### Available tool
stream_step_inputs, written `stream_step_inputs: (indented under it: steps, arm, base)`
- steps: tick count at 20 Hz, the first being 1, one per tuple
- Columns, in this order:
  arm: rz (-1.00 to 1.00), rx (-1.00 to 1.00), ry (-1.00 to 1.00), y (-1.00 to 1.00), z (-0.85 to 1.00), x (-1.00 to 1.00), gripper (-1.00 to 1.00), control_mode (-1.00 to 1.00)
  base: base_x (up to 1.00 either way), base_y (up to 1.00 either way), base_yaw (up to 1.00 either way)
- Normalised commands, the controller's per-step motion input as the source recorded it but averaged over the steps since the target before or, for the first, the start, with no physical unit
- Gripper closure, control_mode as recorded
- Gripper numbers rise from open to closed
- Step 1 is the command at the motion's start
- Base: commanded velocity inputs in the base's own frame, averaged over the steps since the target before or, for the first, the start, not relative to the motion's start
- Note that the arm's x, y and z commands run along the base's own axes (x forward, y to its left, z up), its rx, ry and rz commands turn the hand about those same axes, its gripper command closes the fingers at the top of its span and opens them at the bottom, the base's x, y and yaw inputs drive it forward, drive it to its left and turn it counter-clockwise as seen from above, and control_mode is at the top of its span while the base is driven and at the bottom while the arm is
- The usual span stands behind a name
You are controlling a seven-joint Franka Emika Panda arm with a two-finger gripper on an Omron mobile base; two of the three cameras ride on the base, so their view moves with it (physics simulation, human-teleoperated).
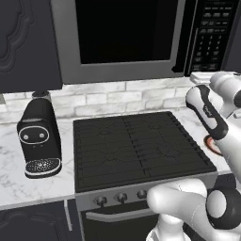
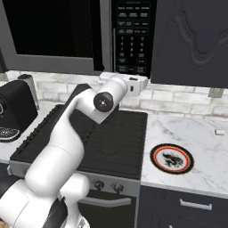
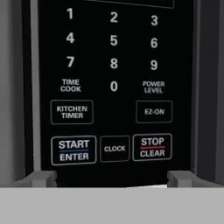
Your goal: Pick the carrot from the counter and place it in the microwave. Then turn on the microwave.
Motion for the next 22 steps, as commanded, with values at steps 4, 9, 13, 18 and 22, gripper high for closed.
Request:
stream_step_inputs:
  steps: [4, 9, 13, 18, 22]
  arm:
    - [-0.01, 0.0, 0.02, 0.0, 0.02, 0.2, -1.0, -1.0]
    - [0.0, 0.0, 0.0, -0.04, 0.0, 0.11, -1.0, -1.0]
    - [0.0, 0.0, 0.0, -0.04, 0.0, 0.07, -1.0, -1.0]
    - [0.0, 0.0, 0.0, -0.02, 0.0, 0.11, -1.0, -1.0]
    - [0.0, 0.0, 0.0, 0.0, 0.0, 0.13, -1.0, -1.0]
  base:
    - [0.0, 0.0, 0.0]
    - [0.0, 0.0, 0.0]
    - [0.0, 0.0, 0.0]
    - [0.0, 0.0, 0.0]
    - [0.0, 0.0, 0.0]
